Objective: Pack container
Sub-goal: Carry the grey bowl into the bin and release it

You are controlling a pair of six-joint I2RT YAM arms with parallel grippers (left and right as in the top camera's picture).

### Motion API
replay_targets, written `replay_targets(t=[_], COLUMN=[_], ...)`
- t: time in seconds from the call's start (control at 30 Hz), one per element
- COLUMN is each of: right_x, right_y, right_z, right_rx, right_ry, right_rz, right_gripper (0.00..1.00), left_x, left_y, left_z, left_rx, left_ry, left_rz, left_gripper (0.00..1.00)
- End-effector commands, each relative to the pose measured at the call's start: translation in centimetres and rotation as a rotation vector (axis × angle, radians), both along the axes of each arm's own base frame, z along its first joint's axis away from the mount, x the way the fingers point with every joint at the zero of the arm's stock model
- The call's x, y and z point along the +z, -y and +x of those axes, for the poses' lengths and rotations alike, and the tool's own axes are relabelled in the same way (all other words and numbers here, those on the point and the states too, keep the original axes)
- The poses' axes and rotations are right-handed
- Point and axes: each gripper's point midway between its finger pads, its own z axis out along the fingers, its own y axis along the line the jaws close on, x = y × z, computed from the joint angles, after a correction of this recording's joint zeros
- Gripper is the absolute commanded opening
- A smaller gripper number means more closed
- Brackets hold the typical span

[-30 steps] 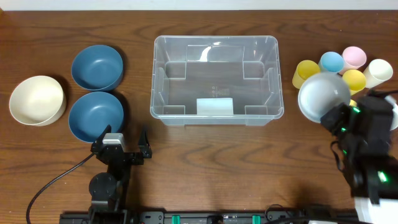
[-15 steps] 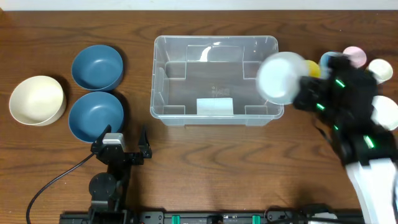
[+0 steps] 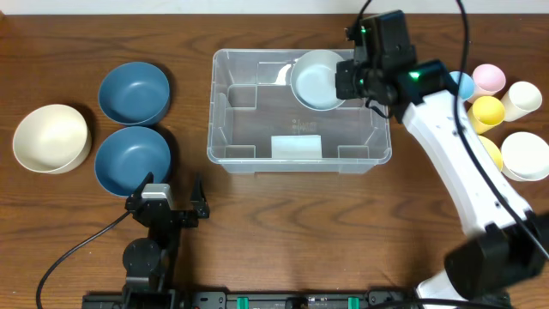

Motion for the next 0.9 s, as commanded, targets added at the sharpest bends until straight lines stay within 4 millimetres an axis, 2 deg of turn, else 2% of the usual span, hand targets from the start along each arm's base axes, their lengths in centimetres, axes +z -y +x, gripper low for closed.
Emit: replay_targets(t=[0.0,0.1,0.2,0.5,0.87], right_x=[-3.3,-6.1,-8.0,-11.4,-14.2], right_y=[0.5,0.6,0.6,3.4,4.7], right_z=[1.0,1.4,2.0,4.5,5.3], right_rx=[-0.021,-0.024,-0.030,-0.116,-0.149], right_ry=[-0.056,-0.111,-0.132,-0.120,-0.143], right_rz=[-0.068,-0.087,-0.105,-0.195,-0.232], right_gripper=[0.02,0.02,0.02,0.02,0.02], left_x=[-1.7,-1.7,-1.7,-1.7,-1.7], left_y=[-0.5,-0.5,-0.5,-0.5,-0.5], left_z=[-0.1,-0.1,-0.1,-0.1,-0.1], left_rx=[0.022,0.022,0.022,0.022,0.022], left_ry=[-0.055,-0.054,-0.054,-0.055,-0.054], left_rz=[0.023,0.023,0.023,0.023,0.023], left_gripper=[0.98,0.98,0.98,0.98,0.98])
